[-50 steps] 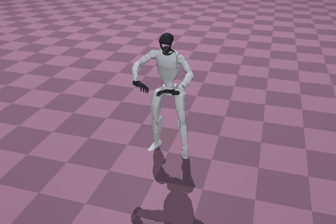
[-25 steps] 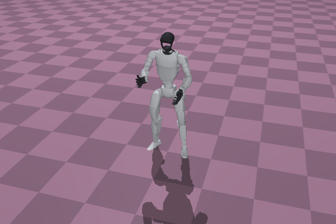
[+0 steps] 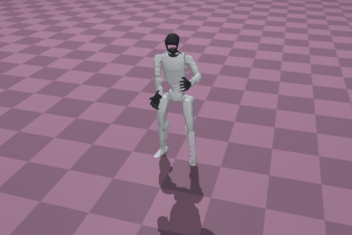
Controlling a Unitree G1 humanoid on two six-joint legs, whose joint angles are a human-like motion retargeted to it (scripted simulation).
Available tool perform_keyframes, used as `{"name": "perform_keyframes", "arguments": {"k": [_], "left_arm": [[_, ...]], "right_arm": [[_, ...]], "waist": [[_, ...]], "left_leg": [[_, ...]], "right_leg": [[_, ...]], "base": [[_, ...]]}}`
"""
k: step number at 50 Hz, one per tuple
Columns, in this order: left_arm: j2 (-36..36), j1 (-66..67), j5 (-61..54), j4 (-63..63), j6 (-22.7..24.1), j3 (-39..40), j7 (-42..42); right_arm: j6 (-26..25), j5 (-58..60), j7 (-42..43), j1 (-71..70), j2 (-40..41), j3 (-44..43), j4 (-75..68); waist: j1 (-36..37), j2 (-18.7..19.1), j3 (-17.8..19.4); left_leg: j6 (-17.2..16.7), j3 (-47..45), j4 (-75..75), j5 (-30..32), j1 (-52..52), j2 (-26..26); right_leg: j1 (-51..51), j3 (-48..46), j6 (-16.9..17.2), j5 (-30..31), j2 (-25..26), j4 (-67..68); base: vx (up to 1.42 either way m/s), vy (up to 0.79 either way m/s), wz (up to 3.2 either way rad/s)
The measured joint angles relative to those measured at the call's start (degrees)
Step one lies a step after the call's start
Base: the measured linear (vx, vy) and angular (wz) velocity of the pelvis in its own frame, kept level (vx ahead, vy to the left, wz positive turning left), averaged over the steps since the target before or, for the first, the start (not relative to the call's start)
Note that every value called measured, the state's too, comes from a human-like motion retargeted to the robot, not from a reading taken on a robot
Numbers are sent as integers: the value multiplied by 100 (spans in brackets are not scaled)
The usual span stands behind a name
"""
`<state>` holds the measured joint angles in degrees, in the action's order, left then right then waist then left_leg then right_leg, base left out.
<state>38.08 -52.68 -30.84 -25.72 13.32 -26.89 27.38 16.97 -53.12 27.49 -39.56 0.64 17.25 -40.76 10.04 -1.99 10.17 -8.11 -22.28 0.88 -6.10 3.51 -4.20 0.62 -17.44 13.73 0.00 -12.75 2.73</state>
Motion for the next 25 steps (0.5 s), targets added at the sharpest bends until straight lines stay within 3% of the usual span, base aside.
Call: {"name": "perform_keyframes", "arguments": {"k": [2,7,13,25], "left_arm": [[-47,-479,570,162,-221,-232,74],[-370,-1352,2145,288,-619,-918,-163],[-1256,-1747,3595,13,-890,-1630,-638],[-2741,-1249,4654,-1514,-1018,-2032,-760]], "right_arm": [[183,-875,-133,57,168,-221,102],[419,-1175,-340,147,280,-494,143],[492,-1287,-628,213,364,-682,183],[534,-1324,-821,315,422,-629,37]], "waist": [[-39,102,-54],[-191,322,-224],[-498,521,-292],[-1319,744,-133]], "left_leg": [[-25,40,-18,-3,-13,11],[-97,118,-50,-6,-23,43],[-151,167,-65,-3,-19,68],[-200,-52,-40,13,52,50]], "right_leg": [[24,-44,-19,-26,-20,4],[91,-127,-29,-77,-64,0],[140,-176,-52,-120,-97,3],[45,54,-100,-135,-69,35]], "base": [[3,1,19],[0,0,0],[0,0,0],[0,-1,-12]]}}
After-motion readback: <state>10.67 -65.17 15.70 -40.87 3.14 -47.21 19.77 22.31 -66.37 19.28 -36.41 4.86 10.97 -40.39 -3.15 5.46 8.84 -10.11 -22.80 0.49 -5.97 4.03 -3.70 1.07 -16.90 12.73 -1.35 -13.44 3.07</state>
